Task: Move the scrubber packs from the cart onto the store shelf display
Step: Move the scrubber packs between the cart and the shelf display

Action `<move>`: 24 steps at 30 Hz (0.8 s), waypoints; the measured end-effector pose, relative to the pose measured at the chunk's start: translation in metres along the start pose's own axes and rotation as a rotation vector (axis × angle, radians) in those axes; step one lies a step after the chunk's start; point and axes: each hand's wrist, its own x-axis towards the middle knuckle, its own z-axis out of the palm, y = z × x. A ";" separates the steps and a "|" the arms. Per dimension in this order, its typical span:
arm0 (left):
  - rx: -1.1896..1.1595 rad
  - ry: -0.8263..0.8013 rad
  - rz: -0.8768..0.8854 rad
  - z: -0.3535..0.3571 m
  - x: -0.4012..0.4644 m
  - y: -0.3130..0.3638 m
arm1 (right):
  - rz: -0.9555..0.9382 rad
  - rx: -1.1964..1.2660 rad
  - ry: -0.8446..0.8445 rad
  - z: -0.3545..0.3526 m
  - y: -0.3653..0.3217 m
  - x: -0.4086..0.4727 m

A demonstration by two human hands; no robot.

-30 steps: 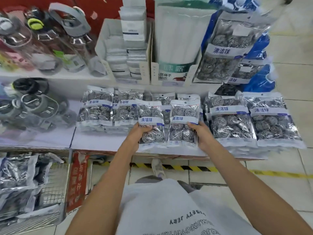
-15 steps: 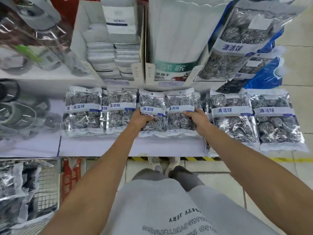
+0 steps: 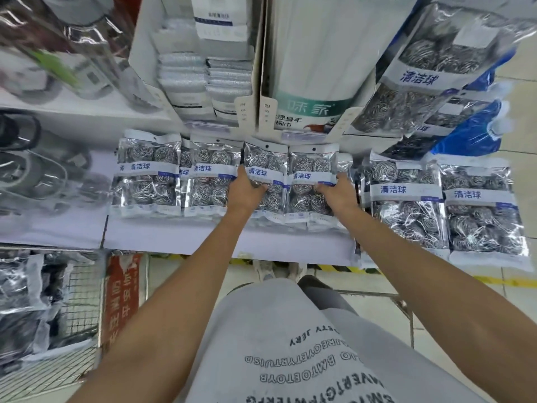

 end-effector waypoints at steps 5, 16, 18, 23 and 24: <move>0.148 0.046 0.062 -0.005 -0.017 0.005 | -0.205 -0.267 -0.069 -0.016 -0.007 -0.012; 0.548 0.303 0.025 -0.039 -0.131 -0.026 | -0.831 -0.712 -0.359 -0.013 -0.032 -0.105; 0.570 0.357 -0.059 -0.044 -0.161 -0.043 | -0.938 -0.729 -0.409 0.001 -0.032 -0.122; 0.462 0.569 -0.204 -0.062 -0.237 -0.095 | -1.111 -0.763 -0.528 0.040 -0.040 -0.166; 0.433 0.617 -0.233 -0.066 -0.253 -0.105 | -1.149 -0.774 -0.546 0.048 -0.042 -0.175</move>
